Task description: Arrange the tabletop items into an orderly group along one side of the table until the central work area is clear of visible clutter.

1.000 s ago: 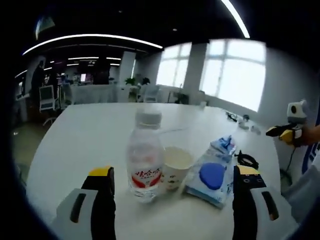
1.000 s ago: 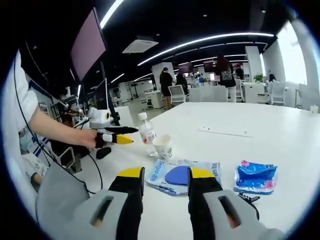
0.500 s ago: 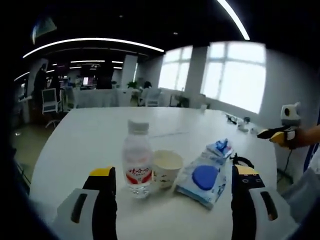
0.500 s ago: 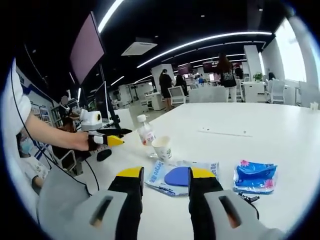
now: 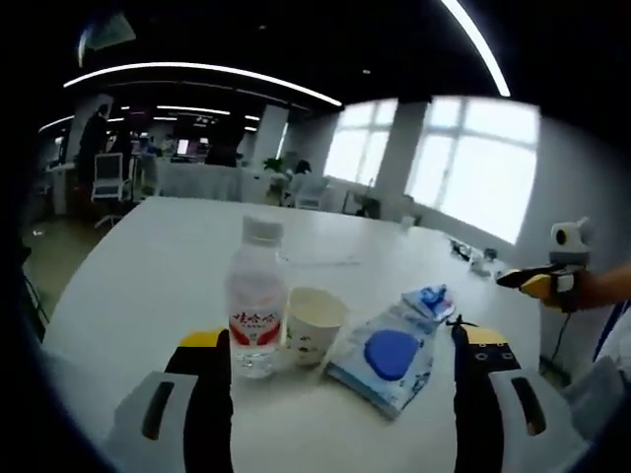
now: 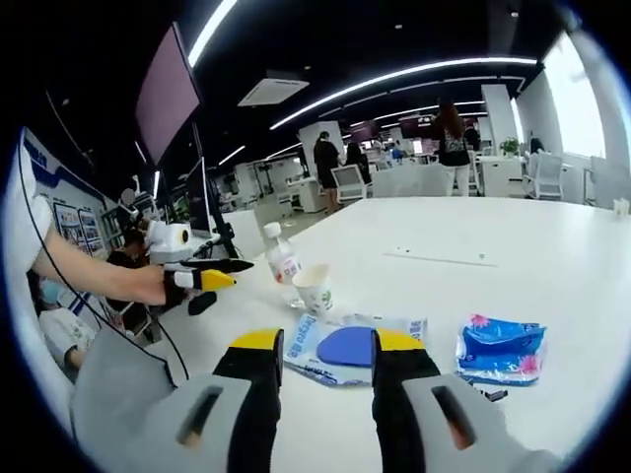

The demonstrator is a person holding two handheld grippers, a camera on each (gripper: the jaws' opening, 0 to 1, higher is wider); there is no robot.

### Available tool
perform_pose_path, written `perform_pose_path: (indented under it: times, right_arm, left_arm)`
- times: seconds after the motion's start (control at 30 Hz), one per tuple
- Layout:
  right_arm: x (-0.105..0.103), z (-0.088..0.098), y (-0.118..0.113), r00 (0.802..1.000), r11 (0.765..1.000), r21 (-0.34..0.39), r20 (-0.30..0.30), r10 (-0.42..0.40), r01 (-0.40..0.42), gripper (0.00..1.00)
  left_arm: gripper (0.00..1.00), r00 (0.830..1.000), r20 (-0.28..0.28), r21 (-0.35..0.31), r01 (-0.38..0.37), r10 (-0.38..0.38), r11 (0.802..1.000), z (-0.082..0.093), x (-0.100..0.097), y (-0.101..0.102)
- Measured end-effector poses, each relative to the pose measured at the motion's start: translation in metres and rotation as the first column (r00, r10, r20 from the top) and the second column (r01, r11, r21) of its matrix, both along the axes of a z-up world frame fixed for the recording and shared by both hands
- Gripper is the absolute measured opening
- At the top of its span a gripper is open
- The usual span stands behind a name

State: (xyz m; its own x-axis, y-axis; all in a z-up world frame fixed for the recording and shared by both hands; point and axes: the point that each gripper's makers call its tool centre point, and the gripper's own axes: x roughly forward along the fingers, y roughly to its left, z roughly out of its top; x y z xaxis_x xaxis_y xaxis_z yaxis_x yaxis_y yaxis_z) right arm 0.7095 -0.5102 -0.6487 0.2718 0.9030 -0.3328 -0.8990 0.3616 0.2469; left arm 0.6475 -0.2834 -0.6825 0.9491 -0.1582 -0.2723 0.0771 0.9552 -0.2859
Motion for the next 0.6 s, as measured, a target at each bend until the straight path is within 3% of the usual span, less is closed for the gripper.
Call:
perform_pose_path:
  times: [0.37, 0.6]
  right_arm:
    - [0.012, -0.015, 0.001, 0.999, 1.000, -0.029, -0.042, 0.003, -0.004, 0.33]
    - [0.033, -0.030, -0.003, 0.997, 0.998, -0.066, -0.076, -0.027, 0.022, 0.33]
  left_arm:
    - [0.89, 0.998, -0.057, -0.072, -0.027, 0.023, 0.997, -0.019, -0.010, -0.024]
    - [0.87, 0.994, -0.104, -0.122, -0.047, 0.035, 0.991, -0.038, -0.014, -0.042]
